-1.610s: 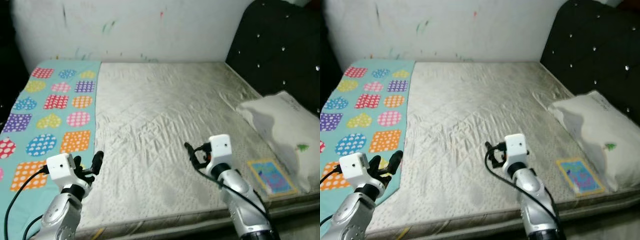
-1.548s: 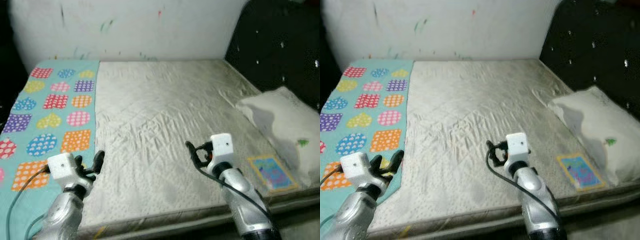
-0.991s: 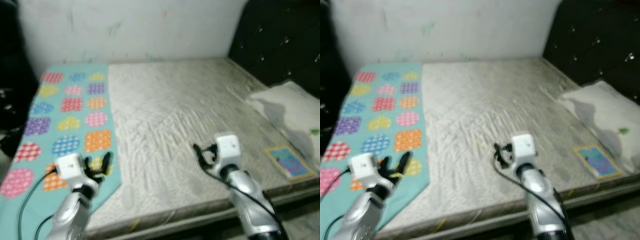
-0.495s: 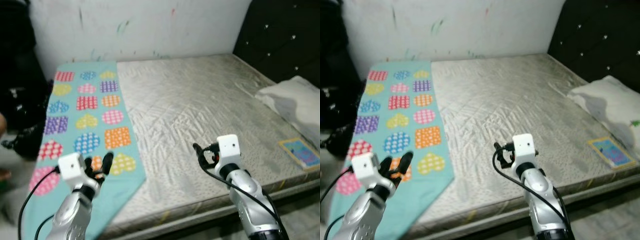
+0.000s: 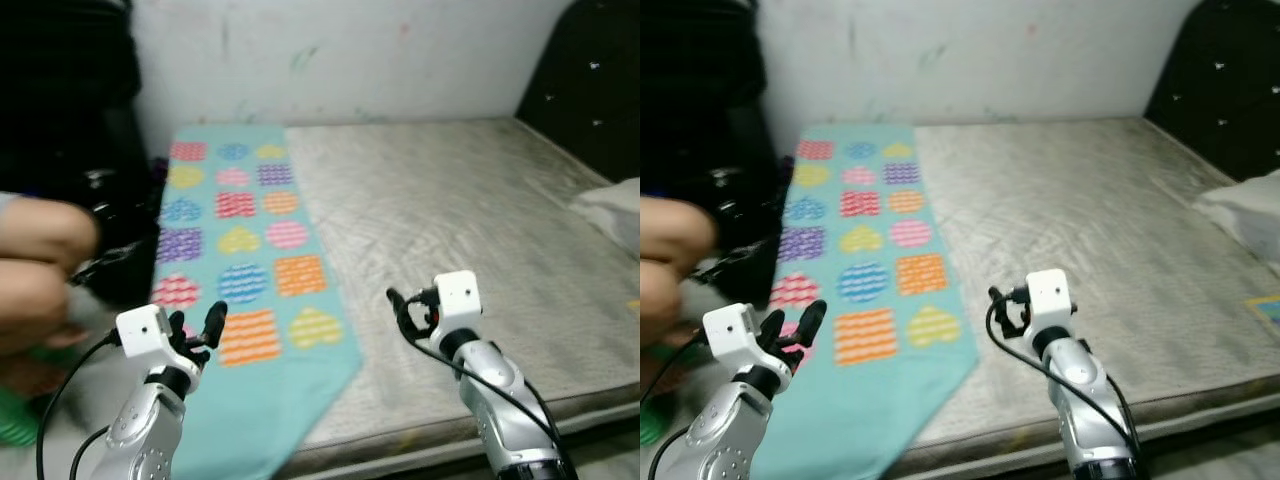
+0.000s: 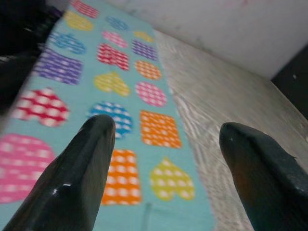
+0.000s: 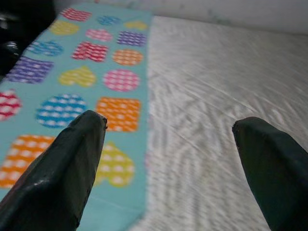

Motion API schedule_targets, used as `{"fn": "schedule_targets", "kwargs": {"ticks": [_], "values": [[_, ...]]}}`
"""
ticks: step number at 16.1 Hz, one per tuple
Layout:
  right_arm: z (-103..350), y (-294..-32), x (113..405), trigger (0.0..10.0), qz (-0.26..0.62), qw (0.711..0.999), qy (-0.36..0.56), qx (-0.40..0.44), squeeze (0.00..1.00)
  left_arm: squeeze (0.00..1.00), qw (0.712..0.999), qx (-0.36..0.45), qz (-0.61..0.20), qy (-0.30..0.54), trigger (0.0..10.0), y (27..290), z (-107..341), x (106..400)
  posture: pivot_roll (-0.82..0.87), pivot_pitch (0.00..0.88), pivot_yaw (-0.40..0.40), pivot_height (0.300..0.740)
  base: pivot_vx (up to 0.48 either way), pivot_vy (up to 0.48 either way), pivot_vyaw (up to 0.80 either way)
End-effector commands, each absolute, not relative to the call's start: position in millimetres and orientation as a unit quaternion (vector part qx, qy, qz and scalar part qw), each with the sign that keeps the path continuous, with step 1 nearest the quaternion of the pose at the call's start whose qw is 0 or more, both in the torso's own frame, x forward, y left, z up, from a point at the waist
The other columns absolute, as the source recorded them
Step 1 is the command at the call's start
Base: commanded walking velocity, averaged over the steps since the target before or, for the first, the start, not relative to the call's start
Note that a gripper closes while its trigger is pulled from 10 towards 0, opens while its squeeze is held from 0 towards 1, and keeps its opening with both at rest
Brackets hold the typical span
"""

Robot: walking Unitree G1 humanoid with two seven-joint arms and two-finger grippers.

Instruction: Clean up the room

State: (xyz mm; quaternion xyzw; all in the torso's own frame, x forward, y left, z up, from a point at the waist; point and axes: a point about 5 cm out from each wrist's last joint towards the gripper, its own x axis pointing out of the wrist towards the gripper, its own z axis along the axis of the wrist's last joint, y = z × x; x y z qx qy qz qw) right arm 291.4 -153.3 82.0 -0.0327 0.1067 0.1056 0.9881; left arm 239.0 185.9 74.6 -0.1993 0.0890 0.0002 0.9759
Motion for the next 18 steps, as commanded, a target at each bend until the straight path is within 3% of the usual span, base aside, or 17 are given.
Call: {"fn": "schedule_targets", "kwargs": {"ticks": [1,9,16,18], "values": [[87,-146,294,10.0,0.115,0.988,0.096,-0.029,0.00,0.00,0.978,-0.193,0.005,0.081,10.0,192,78,240,-0.02,0.000,-0.057,0.740,0.000,0.000,0.00],[97,-143,310,10.0,0.122,0.988,0.084,-0.040,0.00,0.00,0.984,-0.167,0.019,0.061,10.0,200,88,254,-0.01,0.000,-0.045,0.740,0.000,0.000,0.00],[120,-138,333,10.0,0.134,0.989,0.037,-0.044,0.00,0.00,0.992,-0.121,0.041,0.009,10.0,213,113,272,0.01,0.000,-0.041,0.740,0.000,0.000,0.64],[121,-145,336,10.0,0.114,0.992,0.037,-0.044,0.00,0.00,0.992,-0.112,0.053,0.017,10.0,214,103,269,0.01,0.000,-0.040,0.740,0.000,0.000,0.00]]}}
